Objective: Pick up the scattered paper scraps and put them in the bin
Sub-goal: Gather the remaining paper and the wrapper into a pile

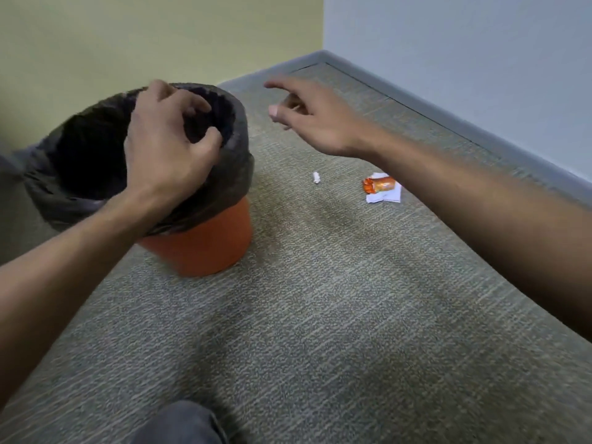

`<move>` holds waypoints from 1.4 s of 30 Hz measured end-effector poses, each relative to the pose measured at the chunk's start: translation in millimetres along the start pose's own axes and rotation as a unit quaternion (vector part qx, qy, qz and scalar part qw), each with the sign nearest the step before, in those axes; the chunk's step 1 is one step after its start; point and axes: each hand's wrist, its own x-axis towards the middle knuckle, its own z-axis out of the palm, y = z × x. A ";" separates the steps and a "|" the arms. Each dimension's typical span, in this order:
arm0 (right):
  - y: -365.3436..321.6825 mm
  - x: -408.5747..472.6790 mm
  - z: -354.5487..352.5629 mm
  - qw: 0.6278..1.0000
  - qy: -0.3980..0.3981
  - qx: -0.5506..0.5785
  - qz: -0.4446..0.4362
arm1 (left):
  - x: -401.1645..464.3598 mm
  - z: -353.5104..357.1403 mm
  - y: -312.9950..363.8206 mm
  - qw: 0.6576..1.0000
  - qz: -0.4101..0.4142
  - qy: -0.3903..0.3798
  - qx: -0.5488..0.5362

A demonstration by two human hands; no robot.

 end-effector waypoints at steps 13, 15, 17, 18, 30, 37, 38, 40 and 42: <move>206.2 -193.8 -83.0 0.958 0.052 -0.082 0.270 | -53.7 183.4 84.0 0.978 0.057 -0.146 -0.136; 232.0 -219.1 -90.0 0.946 0.062 -0.087 0.306 | -61.2 216.0 89.9 0.973 0.037 -0.175 -0.145; 254.7 -239.8 -94.6 0.934 0.071 -0.098 0.336 | -68.3 244.5 93.7 0.967 0.016 -0.205 -0.149; 264.8 -248.3 -95.5 0.929 0.073 -0.104 0.348 | -71.4 257.5 94.4 0.965 0.009 -0.218 -0.149; 341.8 -237.7 -71.6 0.906 0.063 -0.202 0.367 | -49.7 364.8 110.5 0.962 -0.016 -0.257 -0.090; 361.2 -195.0 -52.9 0.896 0.010 -0.286 0.339 | -20.6 405.9 99.0 0.936 0.029 -0.347 -0.058; 362.1 -191.4 -50.9 0.896 0.021 -0.286 0.339 | -16.1 410.0 99.1 0.930 0.035 -0.361 -0.061; 363.2 -184.8 -46.7 0.900 0.045 -0.270 0.341 | -10.5 415.0 99.6 0.928 0.058 -0.364 -0.059; 361.6 -178.1 -41.3 0.908 0.082 -0.225 0.344 | -8.7 413.9 99.4 0.936 0.070 -0.339 -0.061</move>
